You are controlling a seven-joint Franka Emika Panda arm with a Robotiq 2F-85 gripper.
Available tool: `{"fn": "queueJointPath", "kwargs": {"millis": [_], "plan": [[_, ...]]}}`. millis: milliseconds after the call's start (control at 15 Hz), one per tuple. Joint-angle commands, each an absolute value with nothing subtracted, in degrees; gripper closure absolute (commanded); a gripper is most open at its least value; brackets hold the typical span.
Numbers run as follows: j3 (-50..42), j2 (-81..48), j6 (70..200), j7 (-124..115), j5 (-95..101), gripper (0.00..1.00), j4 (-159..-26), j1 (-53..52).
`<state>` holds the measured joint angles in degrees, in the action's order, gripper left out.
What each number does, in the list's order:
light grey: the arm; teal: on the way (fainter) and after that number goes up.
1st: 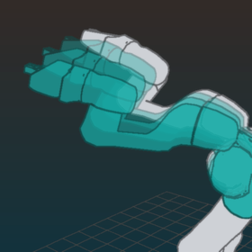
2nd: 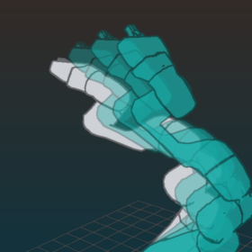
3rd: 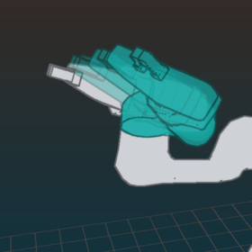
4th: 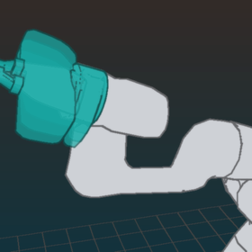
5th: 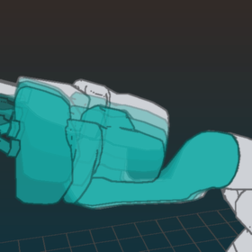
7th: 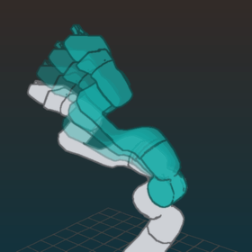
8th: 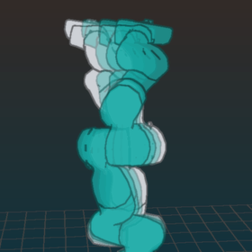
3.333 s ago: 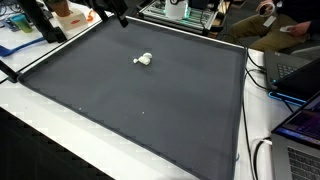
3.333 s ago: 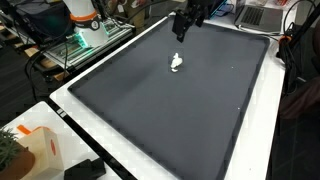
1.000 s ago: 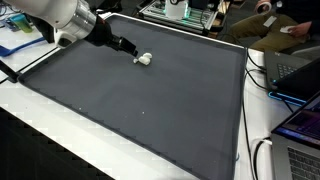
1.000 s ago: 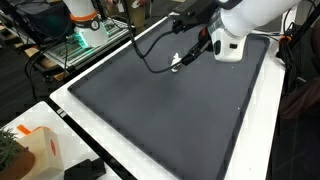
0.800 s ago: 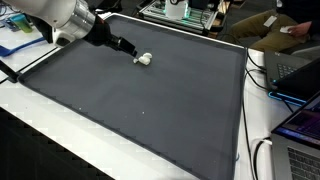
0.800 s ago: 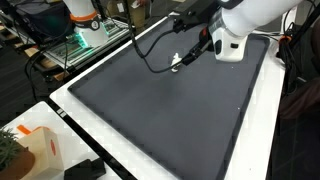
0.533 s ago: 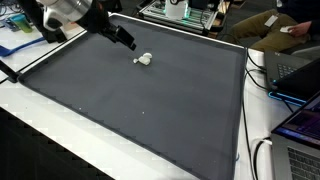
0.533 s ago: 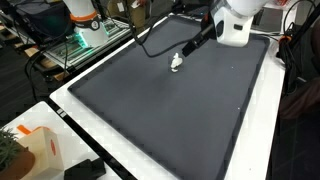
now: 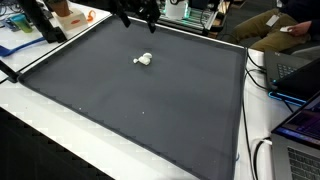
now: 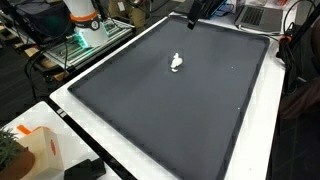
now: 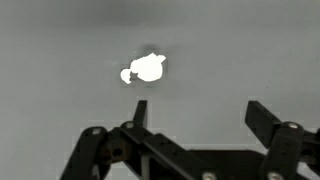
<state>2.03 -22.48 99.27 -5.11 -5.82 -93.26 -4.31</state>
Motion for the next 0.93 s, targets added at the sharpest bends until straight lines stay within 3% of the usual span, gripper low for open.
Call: {"fn": "queueJointPath", "kwargs": {"millis": [0,67,600,867], "plan": [[3.5,-13.5,111.5,-4.1,-6.5,0.0,-107.3,-5.1],[3.2,-19.1,105.1,-5.2,-6.0,0.0,-98.8,-4.8],[3.7,-14.8,110.0,-5.1,-6.0,0.0,-105.1,-5.1],[3.1,-9.1,113.5,-9.7,-5.4,0.0,-115.1,-5.4]]}}
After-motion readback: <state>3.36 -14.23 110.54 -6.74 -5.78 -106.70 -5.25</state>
